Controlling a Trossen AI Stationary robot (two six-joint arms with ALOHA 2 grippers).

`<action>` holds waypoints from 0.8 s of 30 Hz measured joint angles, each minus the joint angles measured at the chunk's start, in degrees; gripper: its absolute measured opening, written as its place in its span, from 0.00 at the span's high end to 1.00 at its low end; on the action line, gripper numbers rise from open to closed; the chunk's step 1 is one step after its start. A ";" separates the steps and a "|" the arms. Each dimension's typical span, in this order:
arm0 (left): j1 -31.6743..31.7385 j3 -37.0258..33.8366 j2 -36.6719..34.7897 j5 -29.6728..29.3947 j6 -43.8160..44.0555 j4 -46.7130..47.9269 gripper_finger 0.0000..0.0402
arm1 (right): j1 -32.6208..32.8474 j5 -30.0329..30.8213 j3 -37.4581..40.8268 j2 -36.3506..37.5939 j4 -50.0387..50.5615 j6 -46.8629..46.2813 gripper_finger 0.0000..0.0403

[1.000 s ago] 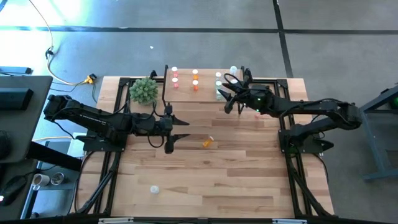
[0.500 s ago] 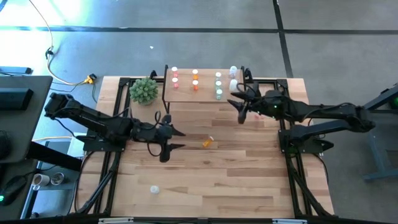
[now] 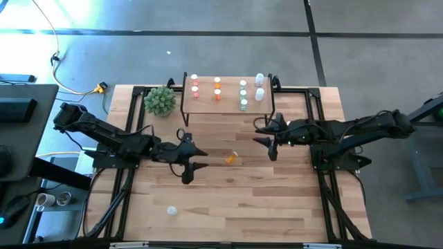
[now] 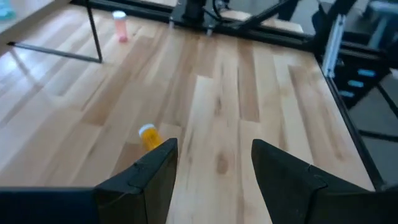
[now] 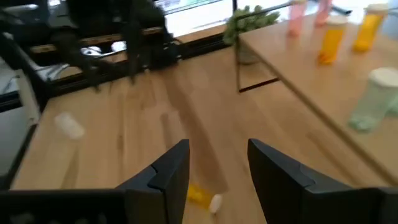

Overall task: Pick and place medicine bottles onto shelf by color
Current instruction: Put the orange pill bottle on the shelf aligned with the other orange pill bottles

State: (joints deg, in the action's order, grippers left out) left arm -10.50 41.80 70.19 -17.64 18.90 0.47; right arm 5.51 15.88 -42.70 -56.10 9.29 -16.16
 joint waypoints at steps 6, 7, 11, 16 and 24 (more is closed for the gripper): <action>2.79 0.20 4.15 -0.14 0.00 -5.42 0.51 | 3.09 0.01 0.00 -1.29 0.49 -0.97 0.62; 3.30 0.58 5.04 -0.14 0.00 -5.37 0.51 | 3.33 0.12 0.00 -1.51 0.58 -0.97 0.62; 4.92 3.41 8.72 0.21 -0.52 -5.41 0.51 | 3.67 0.28 0.00 -2.46 1.09 -2.02 0.62; 6.06 7.47 14.50 0.28 -4.02 -4.83 0.51 | 3.66 0.46 0.00 -3.60 1.31 -1.99 0.62; 7.91 11.03 23.14 -0.22 -4.51 -4.89 0.51 | 3.66 0.46 0.00 -3.69 1.77 -1.99 0.62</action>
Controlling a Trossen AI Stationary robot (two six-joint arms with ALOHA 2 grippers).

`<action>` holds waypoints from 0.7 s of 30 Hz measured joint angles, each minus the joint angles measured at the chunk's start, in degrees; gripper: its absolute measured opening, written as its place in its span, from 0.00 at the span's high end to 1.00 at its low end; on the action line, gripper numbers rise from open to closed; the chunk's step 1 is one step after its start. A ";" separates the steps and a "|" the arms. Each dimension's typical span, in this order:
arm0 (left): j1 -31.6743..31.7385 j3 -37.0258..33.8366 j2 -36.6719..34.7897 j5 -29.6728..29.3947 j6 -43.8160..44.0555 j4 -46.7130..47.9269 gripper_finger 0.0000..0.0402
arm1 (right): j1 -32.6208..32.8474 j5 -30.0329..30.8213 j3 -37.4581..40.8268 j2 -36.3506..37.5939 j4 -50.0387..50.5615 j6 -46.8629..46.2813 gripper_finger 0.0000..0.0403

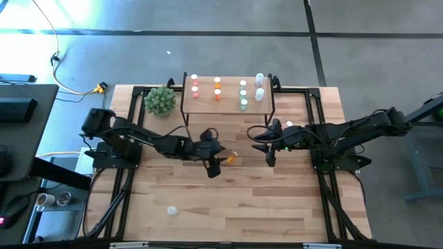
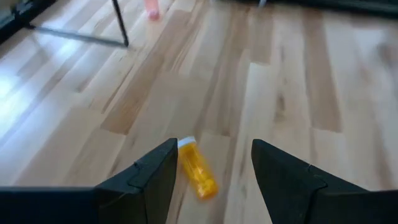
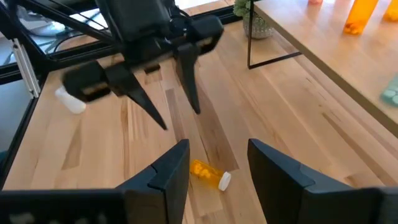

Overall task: Pick and place medicine bottles onto shelf by color
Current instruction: Put the orange pill bottle on the shelf aligned with the other orange pill bottles

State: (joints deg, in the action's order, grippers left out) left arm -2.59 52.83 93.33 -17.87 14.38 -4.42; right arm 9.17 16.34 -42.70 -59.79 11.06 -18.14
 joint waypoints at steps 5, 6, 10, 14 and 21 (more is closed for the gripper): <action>0.76 1.79 4.61 -1.22 0.00 0.36 0.51 | 0.00 0.00 0.00 -0.02 0.14 0.04 0.62; 0.80 2.30 5.44 -1.20 -0.01 0.34 0.51 | 0.00 0.00 0.00 -0.02 0.27 -0.01 0.62; 0.83 3.93 8.41 -2.67 -0.01 0.25 0.51 | 0.00 0.00 0.00 -0.02 0.45 0.03 0.62; 0.83 5.42 10.61 -3.44 -0.32 0.02 0.51 | 0.00 0.00 0.00 -0.02 0.45 -0.03 0.62; 0.85 6.11 12.70 -3.80 -0.49 -0.17 0.51 | 0.00 0.00 0.00 -0.02 0.42 -0.03 0.62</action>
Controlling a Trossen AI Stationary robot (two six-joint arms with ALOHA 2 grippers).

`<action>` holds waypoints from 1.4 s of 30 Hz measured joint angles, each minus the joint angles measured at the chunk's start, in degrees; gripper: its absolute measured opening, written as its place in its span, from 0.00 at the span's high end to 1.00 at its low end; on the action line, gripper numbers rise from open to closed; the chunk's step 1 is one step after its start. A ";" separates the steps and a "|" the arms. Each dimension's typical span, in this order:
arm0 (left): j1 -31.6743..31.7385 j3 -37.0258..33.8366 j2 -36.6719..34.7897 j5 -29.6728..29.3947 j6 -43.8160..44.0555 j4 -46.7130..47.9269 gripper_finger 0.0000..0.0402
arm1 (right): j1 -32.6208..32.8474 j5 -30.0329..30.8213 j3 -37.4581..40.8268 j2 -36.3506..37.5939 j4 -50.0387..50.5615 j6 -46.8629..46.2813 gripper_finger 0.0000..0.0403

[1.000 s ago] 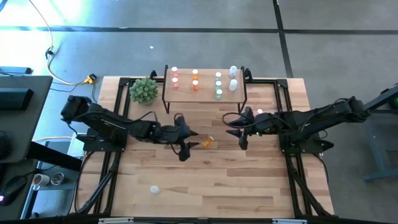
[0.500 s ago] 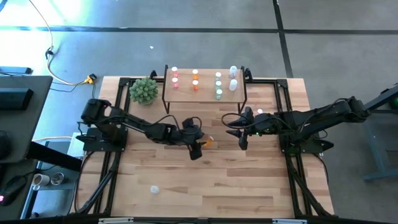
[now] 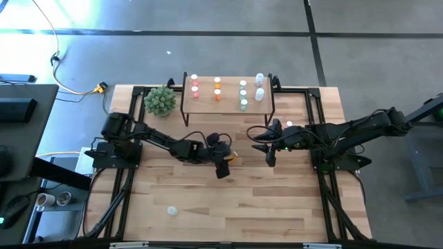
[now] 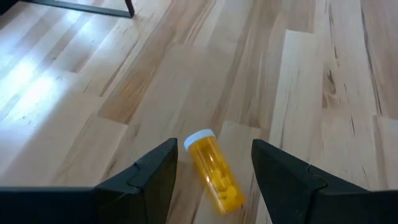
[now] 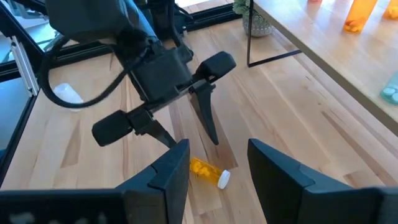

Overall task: Pick and place medicine bottles onto shelf by color
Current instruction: Put the orange pill bottle on the shelf aligned with the other orange pill bottles

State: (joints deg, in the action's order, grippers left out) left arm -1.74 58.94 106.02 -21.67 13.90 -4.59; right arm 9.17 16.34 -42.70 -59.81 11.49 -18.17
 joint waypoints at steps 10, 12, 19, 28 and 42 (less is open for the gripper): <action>-0.01 0.00 0.69 0.01 2.05 0.19 0.51 | 0.00 0.00 0.00 0.00 -0.04 0.00 0.62; -0.02 0.00 0.69 0.02 2.11 0.29 0.51 | 0.00 0.00 0.00 0.00 -0.04 0.00 0.62; 0.61 0.00 0.69 1.57 3.96 0.43 0.51 | 0.00 0.00 0.00 0.00 -0.04 0.00 0.62; 0.64 -0.07 3.02 2.01 4.95 0.10 0.51 | 0.00 0.00 0.00 0.00 -0.07 -0.02 0.62; 1.70 -0.07 8.76 3.53 5.48 -1.87 0.51 | -0.04 0.01 0.00 0.00 -0.07 -1.22 0.62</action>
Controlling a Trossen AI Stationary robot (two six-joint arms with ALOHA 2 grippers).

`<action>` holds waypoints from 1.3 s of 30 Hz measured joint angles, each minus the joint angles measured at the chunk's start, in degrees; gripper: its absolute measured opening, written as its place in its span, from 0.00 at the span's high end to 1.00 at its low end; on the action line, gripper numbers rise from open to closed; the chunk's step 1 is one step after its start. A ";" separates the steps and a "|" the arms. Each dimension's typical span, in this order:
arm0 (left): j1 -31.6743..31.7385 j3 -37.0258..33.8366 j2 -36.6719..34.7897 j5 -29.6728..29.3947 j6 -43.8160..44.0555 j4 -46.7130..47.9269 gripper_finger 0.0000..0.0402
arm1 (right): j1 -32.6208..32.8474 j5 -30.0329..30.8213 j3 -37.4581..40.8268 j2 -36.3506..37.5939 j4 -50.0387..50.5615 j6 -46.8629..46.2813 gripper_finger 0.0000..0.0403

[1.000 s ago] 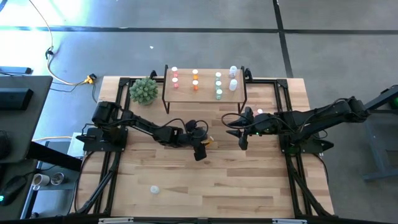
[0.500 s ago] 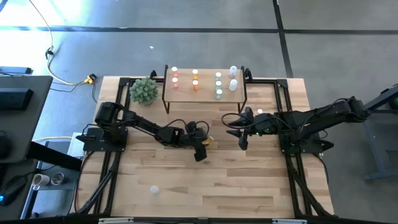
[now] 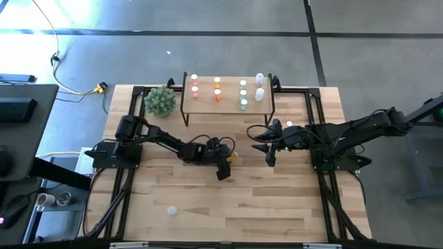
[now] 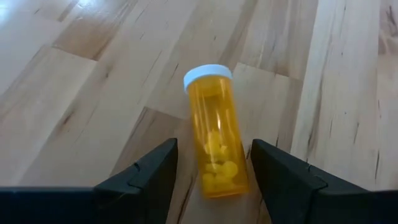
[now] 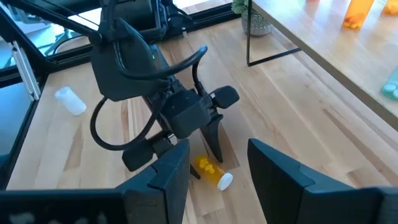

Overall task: Pick and place medicine bottles onto shelf by color
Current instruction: Put the orange pill bottle on the shelf aligned with the other orange pill bottles

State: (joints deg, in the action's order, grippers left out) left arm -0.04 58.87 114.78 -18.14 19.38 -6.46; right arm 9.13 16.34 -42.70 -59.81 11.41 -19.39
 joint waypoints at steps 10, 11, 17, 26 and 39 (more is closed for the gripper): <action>0.42 0.09 0.17 2.86 -3.53 -0.22 0.64 | 0.00 0.02 0.00 0.00 -0.02 -0.28 0.62; 0.42 0.11 0.17 3.28 -3.77 -0.24 0.67 | 0.00 0.02 0.00 0.00 -0.02 -0.29 0.62; 0.40 0.11 0.20 3.95 -4.61 -0.19 0.80 | 0.00 0.02 0.00 0.00 -0.02 -0.29 0.62; 1.53 0.09 -0.61 9.34 -6.45 1.08 0.74 | 0.02 0.02 0.00 0.00 -0.03 -2.73 0.62; 5.70 -0.04 -13.21 15.23 -15.54 14.79 0.76 | -0.24 0.13 0.02 -1.87 -15.49 4.20 0.62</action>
State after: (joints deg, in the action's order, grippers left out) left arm 5.66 58.83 101.57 -2.91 3.84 8.32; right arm 8.88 16.47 -42.68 -61.69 -4.07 -15.19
